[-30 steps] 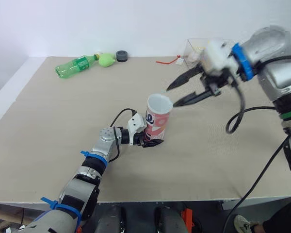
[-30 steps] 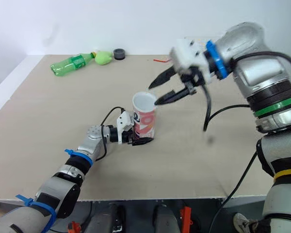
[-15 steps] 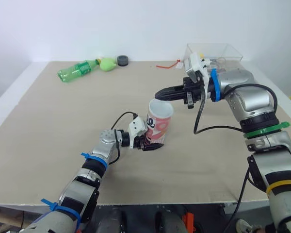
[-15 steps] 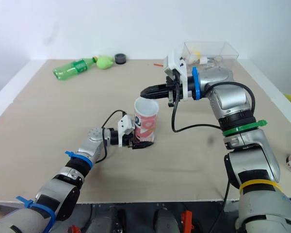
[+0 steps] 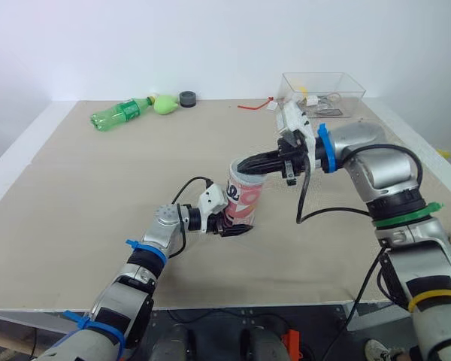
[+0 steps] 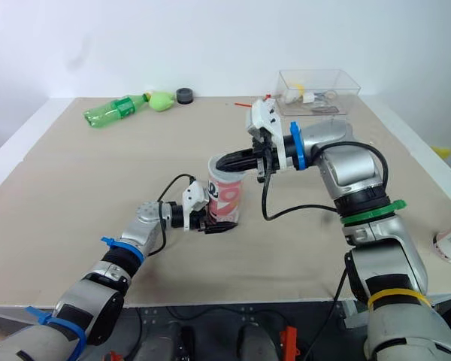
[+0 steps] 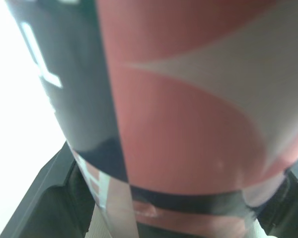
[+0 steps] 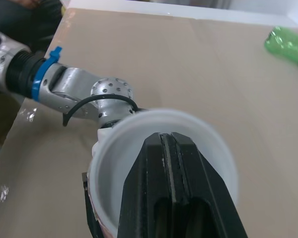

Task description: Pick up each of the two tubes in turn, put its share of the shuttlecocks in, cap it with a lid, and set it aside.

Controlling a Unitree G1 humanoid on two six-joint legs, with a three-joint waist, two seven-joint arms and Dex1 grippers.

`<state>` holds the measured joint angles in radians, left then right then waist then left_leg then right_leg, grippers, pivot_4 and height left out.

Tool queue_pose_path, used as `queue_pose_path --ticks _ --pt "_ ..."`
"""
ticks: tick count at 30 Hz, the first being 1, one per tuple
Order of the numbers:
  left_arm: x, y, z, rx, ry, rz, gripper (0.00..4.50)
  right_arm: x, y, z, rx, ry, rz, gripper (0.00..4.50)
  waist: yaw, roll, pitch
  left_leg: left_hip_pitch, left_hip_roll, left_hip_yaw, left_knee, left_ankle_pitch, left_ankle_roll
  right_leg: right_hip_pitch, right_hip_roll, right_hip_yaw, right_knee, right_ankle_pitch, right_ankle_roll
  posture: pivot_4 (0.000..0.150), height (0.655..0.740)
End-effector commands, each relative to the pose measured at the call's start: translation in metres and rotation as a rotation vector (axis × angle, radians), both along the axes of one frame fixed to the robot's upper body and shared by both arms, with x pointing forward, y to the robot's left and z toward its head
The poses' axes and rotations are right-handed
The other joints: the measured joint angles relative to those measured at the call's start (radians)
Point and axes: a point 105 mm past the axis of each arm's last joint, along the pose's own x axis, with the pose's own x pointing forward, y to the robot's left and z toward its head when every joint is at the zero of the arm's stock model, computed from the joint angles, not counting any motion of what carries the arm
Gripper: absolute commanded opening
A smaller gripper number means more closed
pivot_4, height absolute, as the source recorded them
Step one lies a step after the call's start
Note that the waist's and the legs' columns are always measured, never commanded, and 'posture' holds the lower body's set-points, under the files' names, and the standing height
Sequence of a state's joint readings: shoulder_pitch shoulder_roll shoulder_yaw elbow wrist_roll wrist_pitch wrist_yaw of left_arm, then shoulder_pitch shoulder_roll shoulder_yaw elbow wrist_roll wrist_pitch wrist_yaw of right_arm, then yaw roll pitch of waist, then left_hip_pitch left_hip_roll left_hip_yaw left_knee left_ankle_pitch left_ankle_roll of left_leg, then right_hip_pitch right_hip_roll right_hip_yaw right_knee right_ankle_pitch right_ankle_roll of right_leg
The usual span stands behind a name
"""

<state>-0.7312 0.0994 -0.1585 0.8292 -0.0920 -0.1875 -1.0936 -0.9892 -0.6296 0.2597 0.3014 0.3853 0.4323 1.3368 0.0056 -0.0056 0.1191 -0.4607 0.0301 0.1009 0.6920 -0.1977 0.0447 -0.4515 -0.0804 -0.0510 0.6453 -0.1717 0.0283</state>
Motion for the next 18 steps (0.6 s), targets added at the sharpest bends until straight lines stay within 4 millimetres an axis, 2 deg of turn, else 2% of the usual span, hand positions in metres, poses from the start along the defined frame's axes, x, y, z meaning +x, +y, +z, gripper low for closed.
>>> queue_pose_path --ticks 1,5,9,13,18 --pt "0.001 0.003 0.011 -0.033 -0.06 0.013 3.65 -0.002 -0.007 0.005 0.008 -0.035 -0.035 0.06 0.0 0.0 -0.003 0.0 0.0 0.0 0.0 0.0 0.0 0.0 0.0 0.0 0.0 0.0 0.0 0.0 0.74" --pt "0.0 0.004 0.009 -0.021 -0.061 0.012 3.65 0.0 -0.005 0.002 -0.028 -0.044 -0.042 0.06 0.0 0.0 -0.009 0.0 0.001 0.0 0.0 0.0 0.0 0.0 0.001 0.0 0.0 0.0 0.0 0.0 0.74" --pt "-0.001 0.002 0.007 -0.012 -0.061 0.005 3.65 0.008 0.004 -0.005 -0.134 -0.005 -0.071 0.06 -0.003 0.002 -0.012 0.001 0.001 0.0 0.0 0.001 0.0 0.0 0.002 0.001 0.0 0.001 -0.001 0.0 0.74" --pt "-0.002 -0.001 0.006 -0.008 -0.076 -0.001 3.65 0.005 0.008 -0.017 -0.206 0.096 -0.069 0.06 -0.002 0.002 -0.022 0.001 0.002 -0.001 0.0 0.001 -0.001 -0.001 0.004 0.001 0.0 0.001 -0.002 0.0 0.74" --pt "-0.002 -0.004 0.007 -0.012 -0.083 -0.003 3.65 0.003 0.013 -0.026 -0.281 0.125 -0.053 0.06 -0.002 0.002 -0.032 0.001 0.003 -0.001 0.0 0.001 -0.001 -0.001 0.004 0.001 0.0 0.001 -0.002 0.0 0.74"
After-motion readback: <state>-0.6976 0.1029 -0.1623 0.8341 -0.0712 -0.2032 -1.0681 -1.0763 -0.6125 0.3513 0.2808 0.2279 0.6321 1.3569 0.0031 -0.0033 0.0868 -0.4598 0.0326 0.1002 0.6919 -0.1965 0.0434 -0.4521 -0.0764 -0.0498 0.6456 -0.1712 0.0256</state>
